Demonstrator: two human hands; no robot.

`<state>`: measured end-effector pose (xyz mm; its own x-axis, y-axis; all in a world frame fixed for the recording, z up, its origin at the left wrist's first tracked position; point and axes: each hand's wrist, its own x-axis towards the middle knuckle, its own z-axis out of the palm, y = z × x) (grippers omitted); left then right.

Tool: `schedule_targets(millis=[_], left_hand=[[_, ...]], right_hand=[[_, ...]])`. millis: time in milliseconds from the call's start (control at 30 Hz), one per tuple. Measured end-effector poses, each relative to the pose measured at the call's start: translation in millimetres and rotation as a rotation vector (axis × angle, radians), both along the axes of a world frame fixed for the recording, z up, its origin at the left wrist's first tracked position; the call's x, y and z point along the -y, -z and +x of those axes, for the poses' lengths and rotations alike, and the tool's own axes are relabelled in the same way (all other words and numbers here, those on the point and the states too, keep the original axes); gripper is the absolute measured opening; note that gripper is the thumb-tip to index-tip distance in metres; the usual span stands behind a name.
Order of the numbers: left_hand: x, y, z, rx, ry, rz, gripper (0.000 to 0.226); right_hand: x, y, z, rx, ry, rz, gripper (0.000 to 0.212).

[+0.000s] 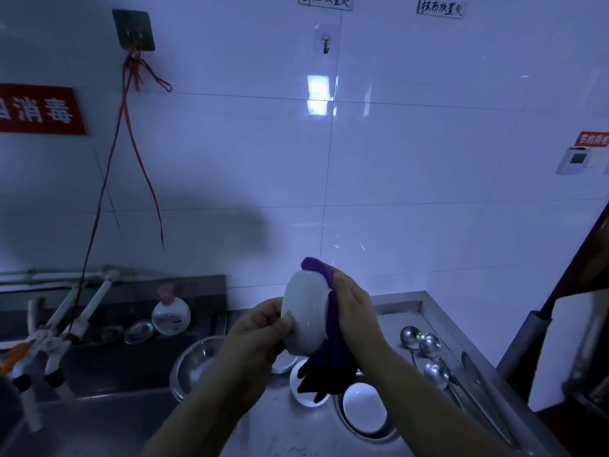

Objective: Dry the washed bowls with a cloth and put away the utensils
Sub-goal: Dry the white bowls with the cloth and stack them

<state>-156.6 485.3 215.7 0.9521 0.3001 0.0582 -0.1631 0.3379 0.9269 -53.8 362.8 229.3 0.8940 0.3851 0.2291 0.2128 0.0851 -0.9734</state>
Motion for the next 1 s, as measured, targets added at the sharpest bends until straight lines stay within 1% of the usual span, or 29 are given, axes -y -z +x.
schedule_targets(millis=[33,100,133,167,200,267,300,433,500,600,667,800,900,1000], left_hand=[[-1,0,1,0.014,-0.002,-0.049,0.028],[-1,1,4,0.043,-0.019,-0.157,0.030],[-1,2,5,0.052,-0.031,-0.207,0.030],[0,4,6,0.059,-0.038,-0.251,0.031],[0,4,7,0.061,-0.041,-0.289,0.032],[-1,5,8,0.054,-0.048,-0.326,0.033],[-2,6,9,0.055,-0.052,-0.330,0.033],[-14,0,10,0.102,-0.063,-0.347,0.028],[-20,-3,10,0.121,-0.070,-0.341,0.029],[-24,-3,9,0.114,-0.061,-0.346,0.029],[-25,-1,8,0.095,-0.046,-0.339,0.028],[-22,0,8,0.043,-0.031,-0.302,0.028],[-19,-3,8,0.025,-0.034,-0.313,0.026],[-18,-5,7,0.034,-0.063,-0.340,0.023]], right_hand=[[-1,6,-2,0.037,0.048,-0.008,0.026],[-5,20,-6,0.191,0.155,-0.087,0.023],[-7,25,-9,0.255,0.196,-0.104,0.028],[-9,28,-12,0.322,0.241,-0.113,0.038],[-9,31,-14,0.431,0.293,-0.130,0.044],[-9,33,-17,0.720,0.372,-0.206,0.044],[-9,35,-18,0.821,0.371,-0.217,0.042],[-2,39,-19,1.017,0.287,-0.240,0.043],[6,42,-13,1.117,0.244,-0.274,0.039],[18,41,1,1.244,0.279,-0.337,0.037],[21,37,10,1.257,0.304,-0.372,0.039],[14,28,11,1.174,0.317,-0.375,0.045],[5,27,0,1.142,0.277,-0.355,0.047],[5,24,-8,1.121,0.196,-0.291,0.045]])
